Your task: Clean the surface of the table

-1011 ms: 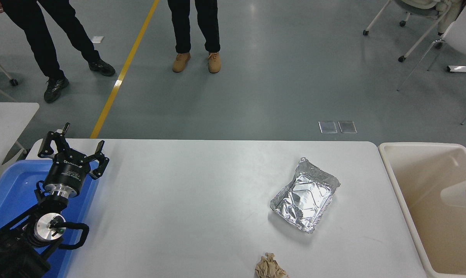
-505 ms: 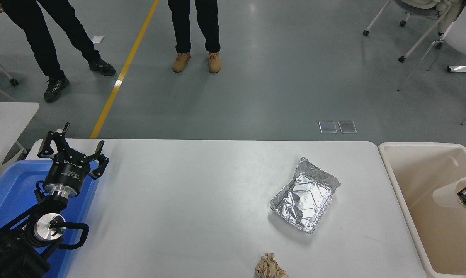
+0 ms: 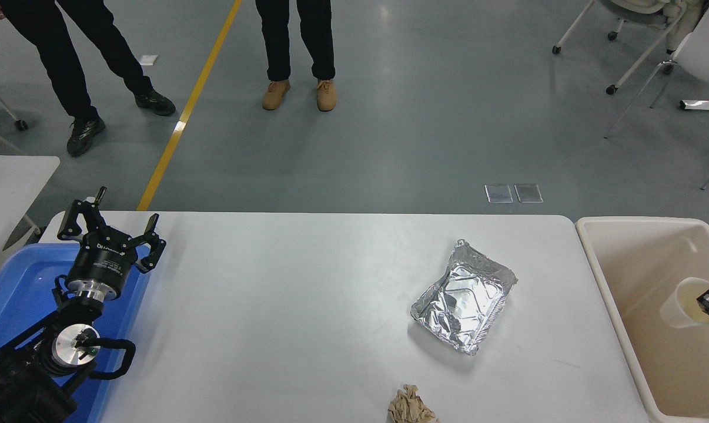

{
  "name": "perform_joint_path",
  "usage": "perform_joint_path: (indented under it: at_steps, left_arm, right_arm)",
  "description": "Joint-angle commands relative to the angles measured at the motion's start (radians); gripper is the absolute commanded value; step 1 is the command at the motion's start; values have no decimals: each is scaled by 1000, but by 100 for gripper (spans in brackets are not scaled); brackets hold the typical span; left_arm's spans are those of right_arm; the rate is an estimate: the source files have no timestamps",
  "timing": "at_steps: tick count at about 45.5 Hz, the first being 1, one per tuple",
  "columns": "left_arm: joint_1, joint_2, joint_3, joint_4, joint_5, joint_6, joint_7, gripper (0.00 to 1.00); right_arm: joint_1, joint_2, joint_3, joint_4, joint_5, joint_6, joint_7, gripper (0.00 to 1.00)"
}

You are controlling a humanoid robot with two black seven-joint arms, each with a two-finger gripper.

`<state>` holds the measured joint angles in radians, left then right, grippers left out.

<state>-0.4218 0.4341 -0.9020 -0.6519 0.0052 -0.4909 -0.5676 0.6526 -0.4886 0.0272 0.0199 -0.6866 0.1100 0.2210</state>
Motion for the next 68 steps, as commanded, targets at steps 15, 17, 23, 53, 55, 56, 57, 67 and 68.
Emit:
perform_joint_path:
  at_steps: [15, 17, 23, 53, 55, 56, 57, 67, 68]
  left_arm:
    - [0, 0, 0, 0, 1, 0, 0, 99]
    - [0, 0, 0, 0, 1, 0, 0, 99]
    - [0, 0, 0, 0, 1, 0, 0, 99]
    - [0, 0, 0, 0, -1, 0, 0, 99]
    - [0, 0, 0, 0, -1, 0, 0, 99]
    - [0, 0, 0, 0, -1, 0, 0, 99]
    - [0, 0, 0, 0, -1, 0, 0, 99]
    - [0, 0, 0, 0, 1, 0, 0, 99]
    - [0, 0, 0, 0, -1, 0, 0, 99]
  right_arm:
    - [18, -8, 17, 17, 295, -24, 1, 97]
    - [21, -13, 19, 20, 300, -19, 1, 97]
    - [56, -76, 20, 84, 302, -15, 1, 98]
    - [64, -280, 437, 374, 479, 0, 5, 98]
    - [64, -284, 476, 388, 499, 0, 3, 98]
    - [64, -288, 496, 397, 515, 0, 1, 98]
    - [64, -291, 514, 408, 530, 0, 1, 98]
    - [76, -327, 611, 514, 673, -1, 1, 99]
    - [78, -330, 618, 522, 679, -1, 3, 99]
